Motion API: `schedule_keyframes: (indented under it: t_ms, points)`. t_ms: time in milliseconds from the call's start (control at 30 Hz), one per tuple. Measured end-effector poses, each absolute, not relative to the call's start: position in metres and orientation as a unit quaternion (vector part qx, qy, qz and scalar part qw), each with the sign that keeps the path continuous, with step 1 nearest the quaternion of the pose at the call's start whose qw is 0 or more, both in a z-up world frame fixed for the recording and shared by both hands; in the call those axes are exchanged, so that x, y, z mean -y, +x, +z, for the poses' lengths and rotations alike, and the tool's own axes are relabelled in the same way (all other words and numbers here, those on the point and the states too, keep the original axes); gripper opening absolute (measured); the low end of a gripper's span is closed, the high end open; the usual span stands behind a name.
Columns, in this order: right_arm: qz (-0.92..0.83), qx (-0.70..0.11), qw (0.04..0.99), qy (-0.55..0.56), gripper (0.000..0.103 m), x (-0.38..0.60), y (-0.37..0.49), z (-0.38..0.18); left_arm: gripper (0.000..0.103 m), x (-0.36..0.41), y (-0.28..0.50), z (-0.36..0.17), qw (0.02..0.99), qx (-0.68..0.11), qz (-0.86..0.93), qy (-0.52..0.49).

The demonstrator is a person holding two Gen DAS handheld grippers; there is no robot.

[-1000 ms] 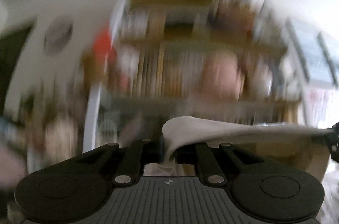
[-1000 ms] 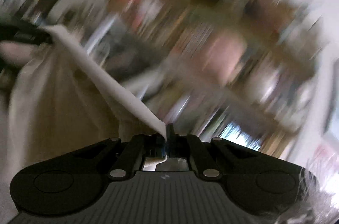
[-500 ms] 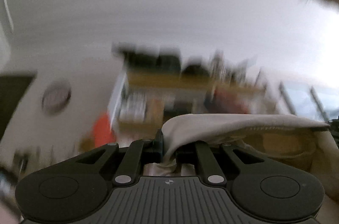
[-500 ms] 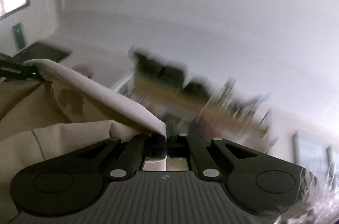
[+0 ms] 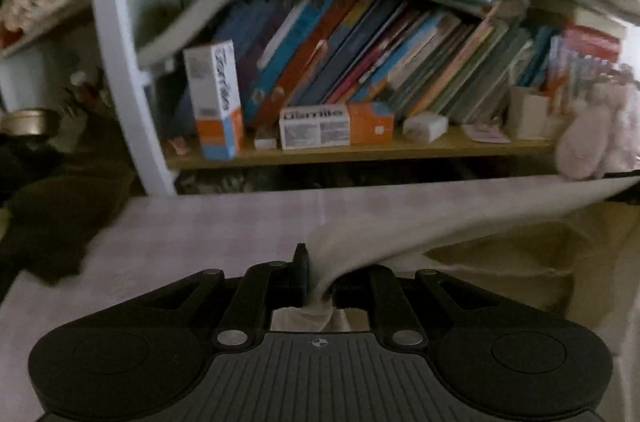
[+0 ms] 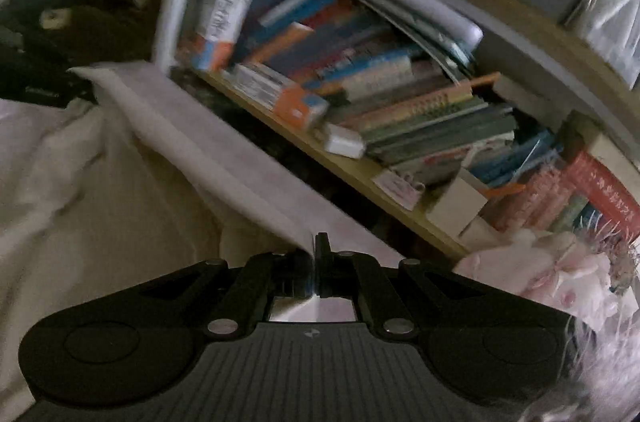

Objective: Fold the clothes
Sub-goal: 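Lift the T-shirt with both grippers and shake it out in the air, then lower the T-shirt onto the bed and open both grippers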

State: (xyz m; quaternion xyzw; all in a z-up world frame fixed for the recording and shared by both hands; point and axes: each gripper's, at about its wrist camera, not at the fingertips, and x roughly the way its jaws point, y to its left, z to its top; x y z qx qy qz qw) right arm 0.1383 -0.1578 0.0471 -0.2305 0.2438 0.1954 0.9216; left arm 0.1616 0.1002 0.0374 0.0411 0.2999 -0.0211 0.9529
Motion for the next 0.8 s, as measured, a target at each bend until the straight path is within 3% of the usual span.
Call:
schedule_keyframes:
  t_ms: [233,467,500,533,567,600,733,800]
  points:
    - [0.172,-0.257,0.93,-0.198,0.002,0.161,0.222,0.047,0.012,-0.095,0.229,0.03,0.95,-0.305,-0.015,0.063]
    - [0.166,-0.291,0.922,-0.193,0.005,0.155,0.255,0.015,0.02,-0.093,0.252,0.003,0.936,-0.345,0.0,0.06]
    - [0.165,-0.295,0.921,-0.195,0.01,0.154,0.257,0.01,0.03,-0.091,0.253,0.0,0.934,-0.35,0.002,0.065]
    - [0.16,-0.298,0.92,-0.196,0.027,0.153,0.259,0.005,0.037,-0.09,0.251,-0.003,0.933,-0.353,0.006,0.071]
    - [0.154,-0.298,0.921,-0.198,0.037,0.153,0.26,0.001,0.052,-0.088,0.249,-0.005,0.931,-0.355,0.011,0.079]
    - [0.151,-0.297,0.922,-0.196,0.049,0.154,0.258,0.0,0.061,-0.087,0.247,-0.005,0.931,-0.354,0.016,0.087]
    - [0.153,-0.292,0.93,-0.164,0.07,0.163,0.247,0.002,0.076,-0.088,0.225,0.005,0.94,-0.328,0.01,0.097]
    - [0.154,-0.282,0.936,-0.147,0.074,0.169,0.237,0.008,0.083,-0.088,0.209,0.016,0.947,-0.307,0.002,0.094]
